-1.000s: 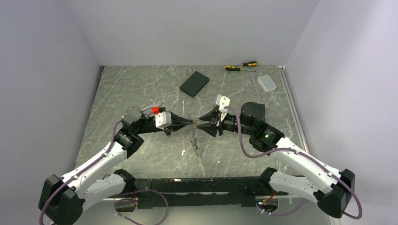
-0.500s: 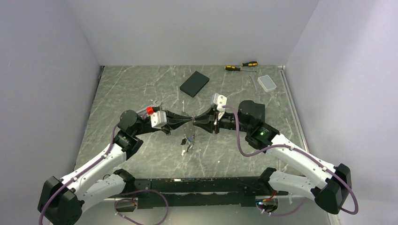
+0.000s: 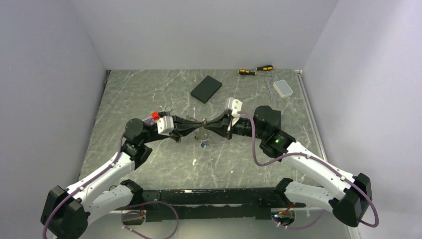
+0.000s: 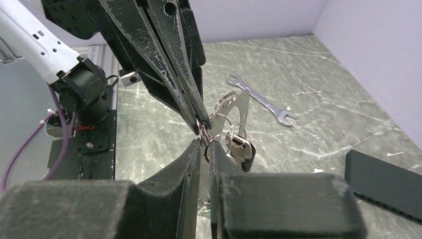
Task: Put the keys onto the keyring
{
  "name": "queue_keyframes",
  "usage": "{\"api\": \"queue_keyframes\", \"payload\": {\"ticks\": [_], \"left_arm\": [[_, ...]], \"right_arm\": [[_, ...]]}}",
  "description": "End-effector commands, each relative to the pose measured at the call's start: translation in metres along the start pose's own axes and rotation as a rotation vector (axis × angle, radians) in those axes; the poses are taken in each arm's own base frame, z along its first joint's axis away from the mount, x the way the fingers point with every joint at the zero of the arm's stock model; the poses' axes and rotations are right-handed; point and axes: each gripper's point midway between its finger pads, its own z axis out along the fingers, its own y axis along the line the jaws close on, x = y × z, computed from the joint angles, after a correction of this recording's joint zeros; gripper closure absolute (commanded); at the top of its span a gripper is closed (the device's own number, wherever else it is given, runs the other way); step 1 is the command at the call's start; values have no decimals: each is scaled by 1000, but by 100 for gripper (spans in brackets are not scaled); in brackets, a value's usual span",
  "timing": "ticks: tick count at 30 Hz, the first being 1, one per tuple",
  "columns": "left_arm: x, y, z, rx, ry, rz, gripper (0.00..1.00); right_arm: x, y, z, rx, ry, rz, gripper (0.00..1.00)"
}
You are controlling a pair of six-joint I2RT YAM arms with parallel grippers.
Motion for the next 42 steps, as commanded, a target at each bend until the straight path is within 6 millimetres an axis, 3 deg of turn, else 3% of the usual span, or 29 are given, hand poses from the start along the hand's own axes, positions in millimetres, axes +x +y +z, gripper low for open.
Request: {"api": "queue_keyframes", "payload": {"ticks": [1,6,15,24,31,42], "left_arm": [[-23,4,3,-11,-63,47,100],[-6,8,-3,-26,71,95,99],[12,12,-13,-61,191,69,78],[9,10,-16,-8,283,113,73],[21,10,-25,66,485,71,67],[31,-7,-17,231,534,-45,68]], "right_arm": [[-21,5,3,-40,-67,-72,100],[-21,0,0,-6,-42,-99,100],[-13,0,-4,4,-22,-115,100],[1,-3,-3,3,34,-119,100],[8,-5,-1,8,68,-134,100],[16,-4,3,-1,84,-131,100]]}}
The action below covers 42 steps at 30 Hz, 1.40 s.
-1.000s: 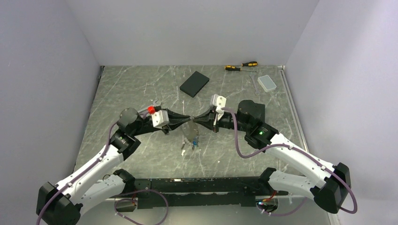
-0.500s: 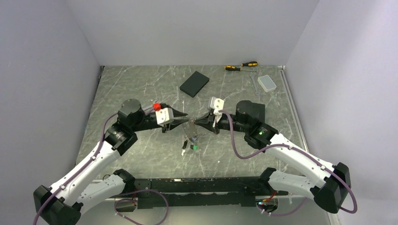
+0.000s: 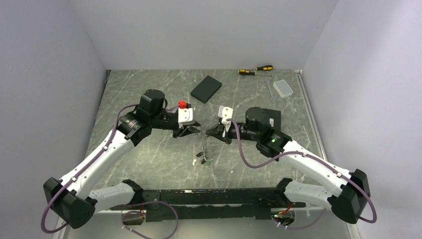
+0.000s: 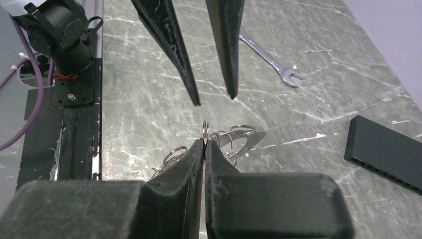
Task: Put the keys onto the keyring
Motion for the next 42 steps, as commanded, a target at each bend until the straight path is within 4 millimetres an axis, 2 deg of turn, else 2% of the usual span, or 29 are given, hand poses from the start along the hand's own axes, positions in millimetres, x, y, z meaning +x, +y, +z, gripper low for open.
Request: {"api": "queue_keyframes", "payload": {"ticks": [1,12,27,31,40,42], "left_arm": [[-8,-17,-2,103,-17,11,68],[-7,-21,10,154,-23,13,66],[-3,-4,21,79,-7,47,66],[2,-5,23,95,16,40,77],[11,-9,29,119,46,47,81],[11,-10,30,124,44,50,89]], "right_arm": [[-34,-6,-1,19,-92,-75,100],[-34,-4,1,4,-94,-74,100],[-35,-2,1,-11,-96,-76,100],[-34,-2,0,-8,-98,-77,100],[-33,-2,-1,-1,-97,-74,100],[-33,-2,-1,-2,-96,-74,100]]}}
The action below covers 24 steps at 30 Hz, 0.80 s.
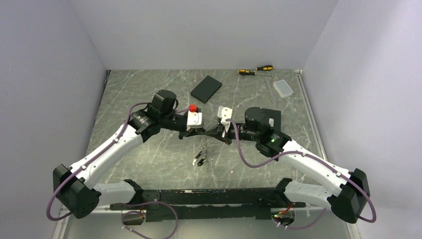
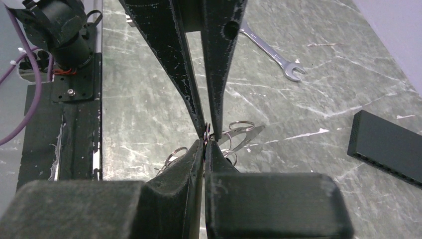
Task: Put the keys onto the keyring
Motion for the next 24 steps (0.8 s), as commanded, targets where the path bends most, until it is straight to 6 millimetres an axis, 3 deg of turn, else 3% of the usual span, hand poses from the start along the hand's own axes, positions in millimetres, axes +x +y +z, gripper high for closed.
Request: {"api": "queue_keyframes", "payload": {"ticks": [1,2,8,12,14,24], "left_arm": [[-10,3,1,5,-13,51,95],[-11,2,1,7,-16,50,100],[-20,4,1,-10,-59,47,100],[-31,9,-5,-60,-93,60,100],[-36,10,-8,-78,-112,65,100],[-50,9,-15,-101,-166,69,100]], "right_arm": [[-38,-3,-2,3,-114,-80,100],[-38,-3,-2,3,-113,-79,100],[-33,-5,-2,17,-97,-55,100],[-26,-2,-6,29,-88,-26,79],[-24,0,-8,32,-98,-10,73],[-16,4,-13,44,-101,14,71]]}}
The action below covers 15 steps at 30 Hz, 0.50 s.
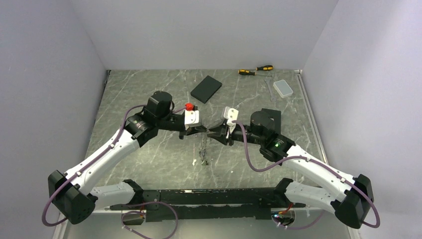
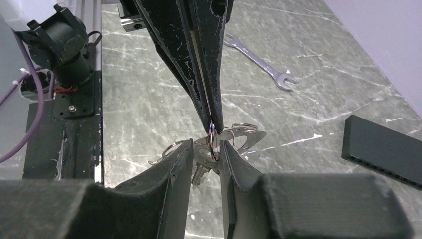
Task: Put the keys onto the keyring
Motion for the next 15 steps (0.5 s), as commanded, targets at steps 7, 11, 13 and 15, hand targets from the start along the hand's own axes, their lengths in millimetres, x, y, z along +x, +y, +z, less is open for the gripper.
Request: {"api": "queue_keyframes", "payload": {"ticks": [7,11,13,15], "left_arm": [[-33,7,-11,-49,-95,75,100],[-34,5,-13,-51,-92,79,100],[-35,6,-14,-52,-92,81,100],[-35,5,-14,-51,-94,82,100]], "right_arm": [[-10,3,-5,5,-35,-3,84],[-8,4,-9,10,-30,-1,82],[-8,5,-10,10,-29,1,82],[-9,5,-10,9,-30,1,82]]}}
